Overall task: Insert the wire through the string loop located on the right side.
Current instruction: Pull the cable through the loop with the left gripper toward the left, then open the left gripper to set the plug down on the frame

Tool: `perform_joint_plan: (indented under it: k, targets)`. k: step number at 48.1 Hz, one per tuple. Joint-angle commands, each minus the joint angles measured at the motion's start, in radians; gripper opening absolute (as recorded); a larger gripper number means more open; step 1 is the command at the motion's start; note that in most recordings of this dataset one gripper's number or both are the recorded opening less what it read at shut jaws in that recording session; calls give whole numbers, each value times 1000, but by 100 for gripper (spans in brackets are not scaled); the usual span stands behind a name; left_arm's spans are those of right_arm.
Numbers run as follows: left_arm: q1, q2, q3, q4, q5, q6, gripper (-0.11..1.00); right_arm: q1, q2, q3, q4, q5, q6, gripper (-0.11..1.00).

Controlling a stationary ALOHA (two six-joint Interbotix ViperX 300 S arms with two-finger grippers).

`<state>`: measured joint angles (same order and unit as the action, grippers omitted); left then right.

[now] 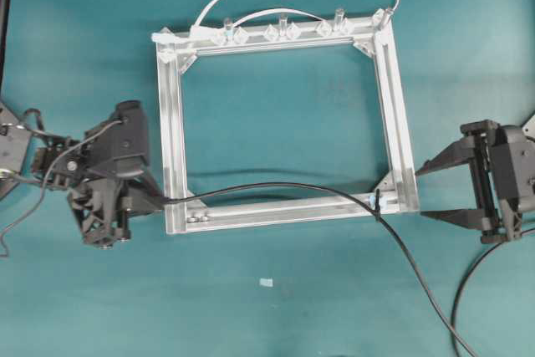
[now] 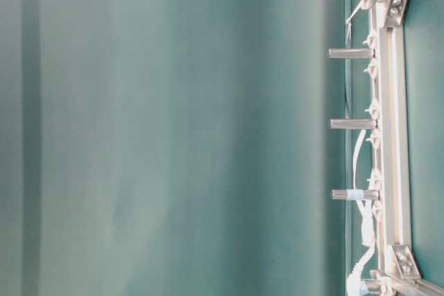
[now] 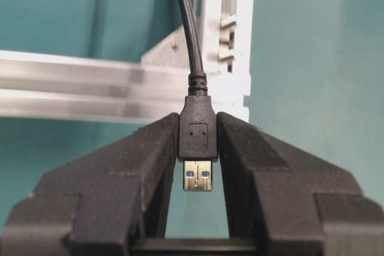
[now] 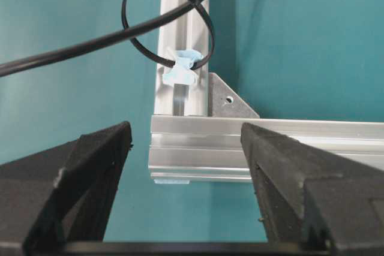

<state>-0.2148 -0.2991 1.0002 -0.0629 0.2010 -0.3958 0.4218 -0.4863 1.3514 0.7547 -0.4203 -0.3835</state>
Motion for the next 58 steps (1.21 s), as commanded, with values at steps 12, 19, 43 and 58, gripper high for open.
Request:
perform_joint_plan:
  k: [12,19,43,58]
  targets:
    - [-23,37,18,-2,-2,-41,22,2,9,-20,-3,-31,-2,83]
    - [-23,86,0,-2,0,-40,22,2,11,-18,-3,-32,-2,83]
    - [-20,89,-9,5,49,-41,69,2,11,-15,-3,-32,-2,83]
    - [-2,35,-9,28,63,-11,64,0,8,-15,-3,-38,-3,83]
